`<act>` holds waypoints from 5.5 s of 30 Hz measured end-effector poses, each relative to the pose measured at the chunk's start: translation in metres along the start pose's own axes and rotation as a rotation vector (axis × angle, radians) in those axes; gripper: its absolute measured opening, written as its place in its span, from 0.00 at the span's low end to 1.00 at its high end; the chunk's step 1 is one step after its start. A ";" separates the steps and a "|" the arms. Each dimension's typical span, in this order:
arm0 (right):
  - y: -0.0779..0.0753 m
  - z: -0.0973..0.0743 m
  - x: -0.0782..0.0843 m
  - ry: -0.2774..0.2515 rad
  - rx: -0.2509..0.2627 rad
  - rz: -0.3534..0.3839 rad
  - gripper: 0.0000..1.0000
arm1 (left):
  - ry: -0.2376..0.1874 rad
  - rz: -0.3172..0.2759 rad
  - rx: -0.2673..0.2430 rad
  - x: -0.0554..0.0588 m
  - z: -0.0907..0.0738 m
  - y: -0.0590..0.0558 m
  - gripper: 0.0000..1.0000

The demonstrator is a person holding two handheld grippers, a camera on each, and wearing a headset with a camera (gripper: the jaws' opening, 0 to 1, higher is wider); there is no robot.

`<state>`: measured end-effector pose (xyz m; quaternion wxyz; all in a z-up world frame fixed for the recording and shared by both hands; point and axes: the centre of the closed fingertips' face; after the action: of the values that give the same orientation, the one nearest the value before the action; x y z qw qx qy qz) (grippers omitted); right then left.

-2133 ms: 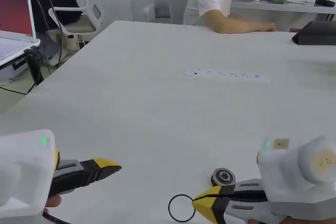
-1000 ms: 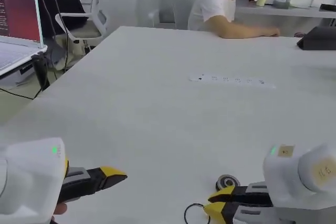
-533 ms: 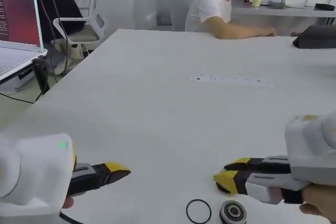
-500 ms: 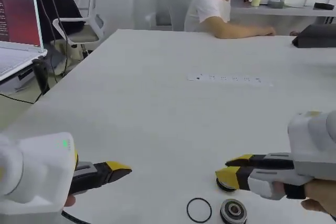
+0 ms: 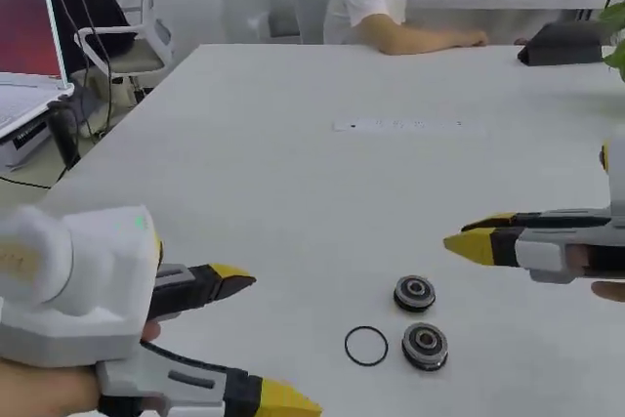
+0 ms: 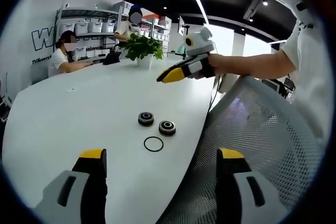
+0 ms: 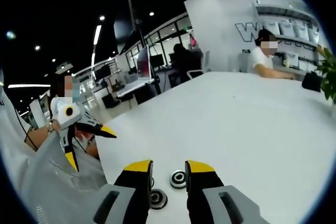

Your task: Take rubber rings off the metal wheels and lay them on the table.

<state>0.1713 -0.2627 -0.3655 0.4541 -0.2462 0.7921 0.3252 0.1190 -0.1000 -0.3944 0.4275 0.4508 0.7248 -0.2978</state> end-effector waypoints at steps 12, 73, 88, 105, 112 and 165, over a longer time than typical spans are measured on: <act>-0.007 -0.005 0.011 0.009 0.008 0.011 0.24 | -0.010 0.019 -0.036 -0.021 -0.008 -0.001 0.84; 0.026 0.001 0.029 0.069 -0.038 -0.036 0.35 | -0.102 0.100 0.113 -0.085 0.006 -0.031 0.81; 0.025 0.007 0.056 0.210 -0.052 -0.122 0.32 | -0.067 0.236 0.185 -0.105 0.065 -0.035 0.71; 0.026 0.026 0.076 0.337 -0.118 -0.197 0.28 | 0.036 0.295 0.222 -0.055 0.113 -0.037 0.50; 0.015 0.032 0.091 0.383 -0.137 -0.210 0.28 | 0.026 0.227 0.210 -0.037 0.122 -0.030 0.40; 0.009 0.036 0.121 0.474 -0.121 -0.296 0.00 | 0.067 0.228 0.166 0.000 0.150 -0.034 0.08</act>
<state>0.1285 -0.2413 -0.4829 0.2833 -0.4547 0.8109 0.2353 0.1410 -0.2367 -0.4609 0.3952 0.5737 0.6557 -0.2912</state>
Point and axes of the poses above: the centre of the closed fingertips' face, and the gripper's own axes: z roughly forward along the fingers, y roughly to its left, x roughly out of its underside, and after that the axes turned 6 degrees about -x, right-handed
